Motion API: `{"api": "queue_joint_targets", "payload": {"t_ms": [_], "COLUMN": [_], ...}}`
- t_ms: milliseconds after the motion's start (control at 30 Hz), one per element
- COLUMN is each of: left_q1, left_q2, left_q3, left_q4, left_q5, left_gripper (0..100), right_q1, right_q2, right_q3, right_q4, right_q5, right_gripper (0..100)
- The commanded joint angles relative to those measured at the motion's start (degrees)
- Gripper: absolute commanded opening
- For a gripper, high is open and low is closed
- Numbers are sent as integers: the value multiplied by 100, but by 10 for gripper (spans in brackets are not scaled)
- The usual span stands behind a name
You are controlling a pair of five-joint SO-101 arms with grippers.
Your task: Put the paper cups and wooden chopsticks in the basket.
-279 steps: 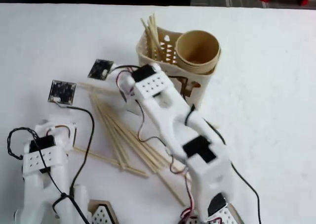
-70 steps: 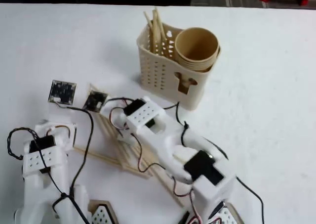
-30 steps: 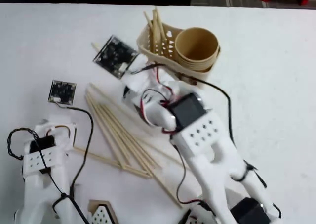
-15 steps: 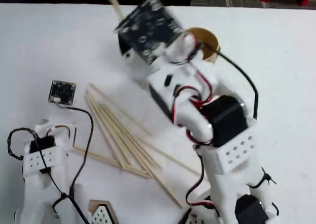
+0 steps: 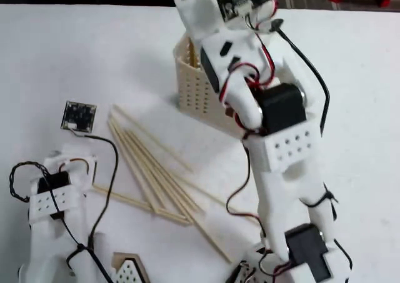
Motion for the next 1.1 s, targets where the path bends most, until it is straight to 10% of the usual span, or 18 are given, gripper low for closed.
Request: {"api": "queue_joint_targets", "payload": {"t_ms": [0, 500, 733, 1067], "left_q1": [-31, -22, -13, -13], "left_q2": [-136, -136, -136, -136], "left_q3": [-18, -9, 62, 62], "left_q4": [-97, -176, -290, -290], "left_q5": [-53, -53, -53, -53], "left_gripper": [28, 28, 28, 28], "right_q1": [171, 295, 295, 198], "right_q2": [154, 426, 365, 48], "right_q3": [-185, -220, -185, -202], "right_q4": [-84, 1262, 1640, 2211], "right_q5": [-53, -62, -62, -53], "right_gripper": [20, 22, 190, 108]}}
